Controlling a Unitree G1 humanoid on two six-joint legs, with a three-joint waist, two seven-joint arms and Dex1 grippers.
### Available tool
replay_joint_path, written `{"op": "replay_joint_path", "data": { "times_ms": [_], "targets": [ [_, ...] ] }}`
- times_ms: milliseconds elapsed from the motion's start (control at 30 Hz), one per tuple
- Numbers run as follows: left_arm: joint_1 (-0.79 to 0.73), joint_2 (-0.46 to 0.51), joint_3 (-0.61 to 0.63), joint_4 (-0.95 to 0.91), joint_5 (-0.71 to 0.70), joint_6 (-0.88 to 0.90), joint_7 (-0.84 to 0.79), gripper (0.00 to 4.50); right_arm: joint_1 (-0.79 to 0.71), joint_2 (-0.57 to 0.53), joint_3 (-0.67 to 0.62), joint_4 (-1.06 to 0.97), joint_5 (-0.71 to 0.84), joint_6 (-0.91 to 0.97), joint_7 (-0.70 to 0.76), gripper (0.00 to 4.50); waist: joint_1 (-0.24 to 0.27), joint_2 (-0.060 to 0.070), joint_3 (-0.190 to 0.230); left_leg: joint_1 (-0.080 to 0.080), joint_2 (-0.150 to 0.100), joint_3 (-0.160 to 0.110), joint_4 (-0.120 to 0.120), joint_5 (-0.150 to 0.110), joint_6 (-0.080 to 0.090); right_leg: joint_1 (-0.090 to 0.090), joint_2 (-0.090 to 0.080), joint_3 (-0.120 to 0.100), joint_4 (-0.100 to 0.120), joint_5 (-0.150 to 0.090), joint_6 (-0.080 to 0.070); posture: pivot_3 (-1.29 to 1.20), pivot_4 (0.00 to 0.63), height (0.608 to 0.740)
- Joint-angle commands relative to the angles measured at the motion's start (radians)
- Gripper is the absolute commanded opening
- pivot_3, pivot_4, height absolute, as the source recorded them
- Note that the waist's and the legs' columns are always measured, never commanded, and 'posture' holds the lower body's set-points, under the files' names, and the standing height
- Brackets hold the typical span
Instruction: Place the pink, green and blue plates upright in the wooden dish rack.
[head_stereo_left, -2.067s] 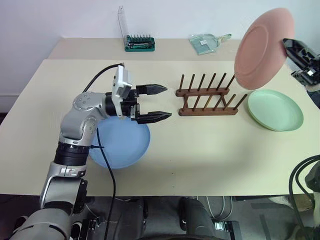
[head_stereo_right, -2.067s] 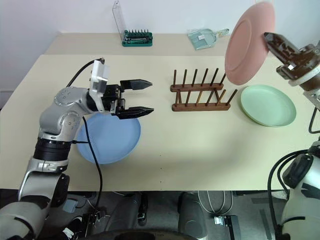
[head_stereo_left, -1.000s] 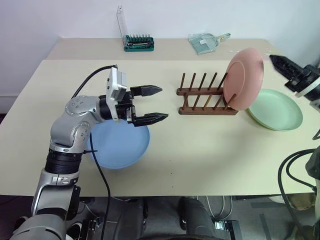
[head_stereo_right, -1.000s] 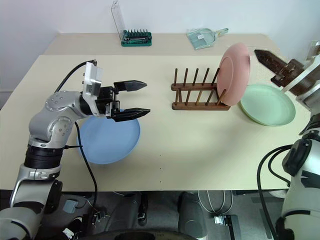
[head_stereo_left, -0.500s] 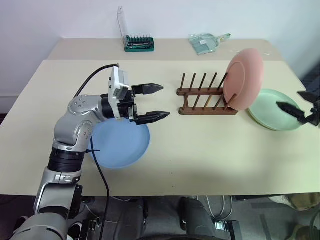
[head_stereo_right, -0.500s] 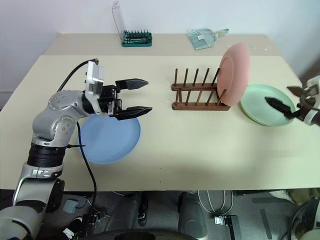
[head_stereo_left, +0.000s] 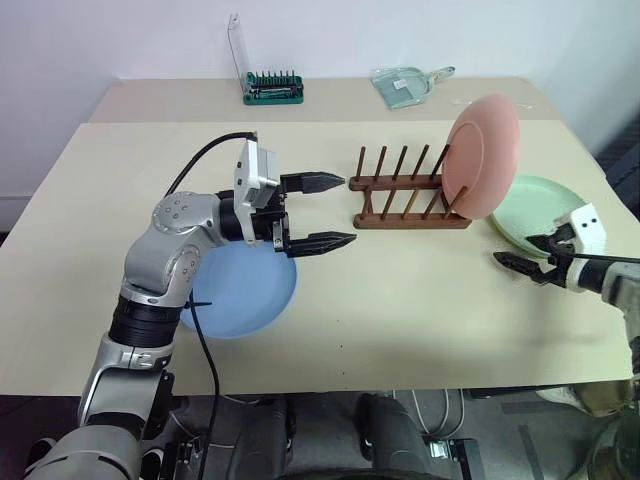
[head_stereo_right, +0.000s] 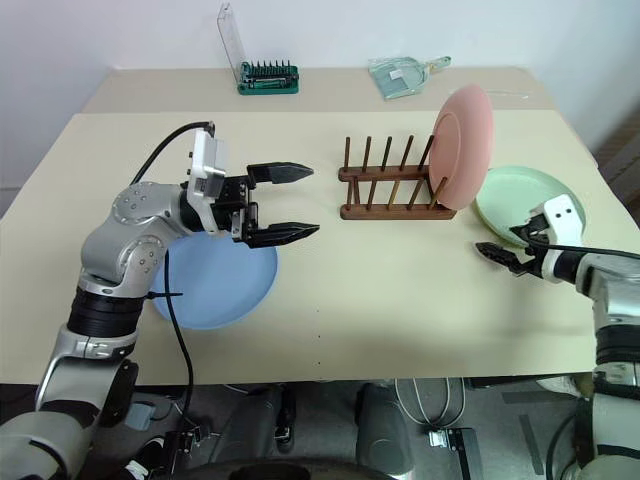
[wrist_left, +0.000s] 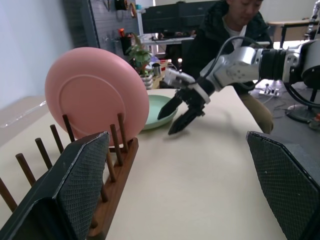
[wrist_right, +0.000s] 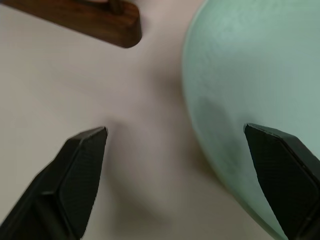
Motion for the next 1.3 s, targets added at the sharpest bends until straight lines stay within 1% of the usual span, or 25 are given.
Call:
{"op": "replay_joint_path", "data": {
  "times_ms": [33,167,233,333,433,500,567,600,700,767,833,933,1033,1167,1267,1300],
  "targets": [
    [0.002,0.01,0.003,-0.044,-0.007,0.007,0.008,4.5,-0.054,-0.003,0.016,0.088,-0.063,-0.077,-0.061,3.15,-0.001,0.0,0.0,0.0,0.0,0.0,0.0,0.0,0.0,0.0,0.0,0.0,0.0,0.0,0.0,0.0,0.15,0.724],
    [0.001,0.01,0.004,-0.044,-0.005,0.008,0.012,4.5,-0.089,-0.006,0.023,0.138,-0.088,-0.122,-0.084,0.99,0.0,0.0,0.0,0.0,0.0,0.0,0.0,0.0,0.0,0.0,0.0,0.0,0.0,0.0,0.0,0.0,0.15,0.724],
    [-0.002,0.006,0.003,-0.044,-0.005,0.007,0.017,4.5,-0.099,-0.006,0.021,0.153,-0.087,-0.125,-0.079,0.04,0.0,0.0,0.0,0.0,0.0,0.0,0.0,0.0,0.0,0.0,0.0,0.0,0.0,0.0,0.0,0.0,0.15,0.724],
    [-0.004,0.004,0.002,-0.042,-0.007,0.006,0.019,4.5,-0.115,-0.012,0.002,0.149,-0.074,-0.132,-0.08,0.04,0.001,0.0,0.0,0.0,0.0,0.0,0.0,0.0,0.0,0.001,0.0,0.0,0.0,0.0,0.0,0.0,0.15,0.724],
    [-0.007,0.004,0.003,-0.035,-0.008,0.005,0.018,4.5,-0.176,-0.035,-0.055,0.144,-0.053,-0.143,-0.161,0.04,-0.001,0.0,0.0,0.0,0.0,0.0,0.0,0.0,0.0,0.0,0.0,0.0,0.0,0.0,0.0,0.0,0.15,0.724],
    [-0.011,0.004,0.005,-0.029,-0.008,0.004,0.018,4.5,-0.254,-0.053,-0.106,0.181,-0.065,-0.191,-0.326,0.04,-0.002,0.0,0.0,0.0,0.0,0.0,0.0,0.0,0.0,0.0,0.0,0.0,0.0,0.0,0.0,0.0,0.15,0.724],
    [-0.013,0.002,0.006,-0.025,-0.007,0.004,0.02,4.5,-0.334,-0.067,-0.155,0.205,-0.057,-0.268,-0.432,0.04,-0.003,0.001,0.001,0.0,0.0,0.0,0.0,0.0,0.0,0.0,0.0,0.0,0.0,0.0,0.0,0.0,0.15,0.724],
    [-0.014,0.001,0.005,-0.024,-0.006,0.004,0.021,4.5,-0.358,-0.068,-0.167,0.211,-0.054,-0.3,-0.45,0.04,-0.002,0.002,0.001,0.0,0.0,0.0,-0.001,0.0,0.0,-0.001,0.0,0.0,0.0,0.0,0.0,0.0,0.15,0.724],
    [-0.017,-0.002,0.004,-0.017,-0.004,0.002,0.019,4.5,-0.491,-0.016,-0.266,0.155,0.079,-0.349,-0.414,0.04,-0.003,0.002,0.001,0.0,0.0,0.0,-0.002,0.0,0.0,-0.001,0.0,0.0,-0.001,0.0,0.0,0.0,0.15,0.724],
    [-0.022,-0.005,0.005,-0.012,-0.004,0.0,0.018,4.5,-0.559,0.049,-0.33,0.023,0.271,-0.239,-0.273,0.04,-0.01,0.002,0.001,0.0,0.0,0.0,-0.002,0.0,0.0,-0.001,0.0,0.0,-0.001,0.0,0.0,0.0,0.15,0.724],
    [-0.025,-0.008,0.007,-0.006,-0.003,-0.002,0.021,4.5,-0.578,0.106,-0.377,-0.145,0.478,-0.04,-0.191,0.04,-0.01,0.002,0.001,0.0,0.001,0.0,-0.002,0.0,0.0,-0.001,0.001,0.0,0.0,0.0,0.0,0.0,0.15,0.724],
    [-0.019,-0.007,0.012,-0.009,-0.005,0.0,0.023,4.5,-0.571,0.16,-0.422,-0.354,0.739,0.246,-0.216,0.04,0.002,0.002,0.001,0.0,0.001,-0.001,-0.002,0.0,0.0,-0.001,0.001,-0.001,0.0,0.0,0.0,0.0,0.15,0.724],
    [-0.01,-0.002,0.018,-0.016,-0.009,0.005,0.026,4.5,-0.561,0.181,-0.458,-0.454,0.96,0.462,-0.264,0.04,0.022,0.002,0.001,-0.002,0.001,-0.001,-0.001,0.0,0.0,-0.001,0.0,-0.001,0.0,0.0,0.0,0.0,0.15,0.724],
    [-0.004,0.003,0.022,-0.022,-0.012,0.009,0.029,4.5,-0.512,0.169,-0.475,-0.467,1.151,0.678,-0.336,0.04,0.027,0.002,0.001,-0.002,0.0,-0.001,0.0,-0.001,0.001,-0.001,-0.001,-0.002,-0.001,0.0,0.0,0.0,0.15,0.724],
    [-0.002,0.006,0.022,-0.025,-0.013,0.011,0.03,4.5,-0.415,0.157,-0.442,-0.487,1.198,0.796,-0.344,0.04,0.023,0.001,0.001,-0.002,0.0,-0.001,0.0,-0.001,0.001,-0.001,0.0,-0.002,-0.001,0.0,-0.001,0.0,0.15,0.724],
    [-0.002,0.006,0.021,-0.026,-0.013,0.011,0.03,4.5,-0.375,0.158,-0.431,-0.508,1.189,0.806,-0.329,0.04,0.022,0.001,0.001,-0.002,0.0,-0.001,0.0,-0.001,0.001,-0.001,0.0,-0.001,0.0,0.0,-0.001,0.0,0.15,0.724]
  ]
}}
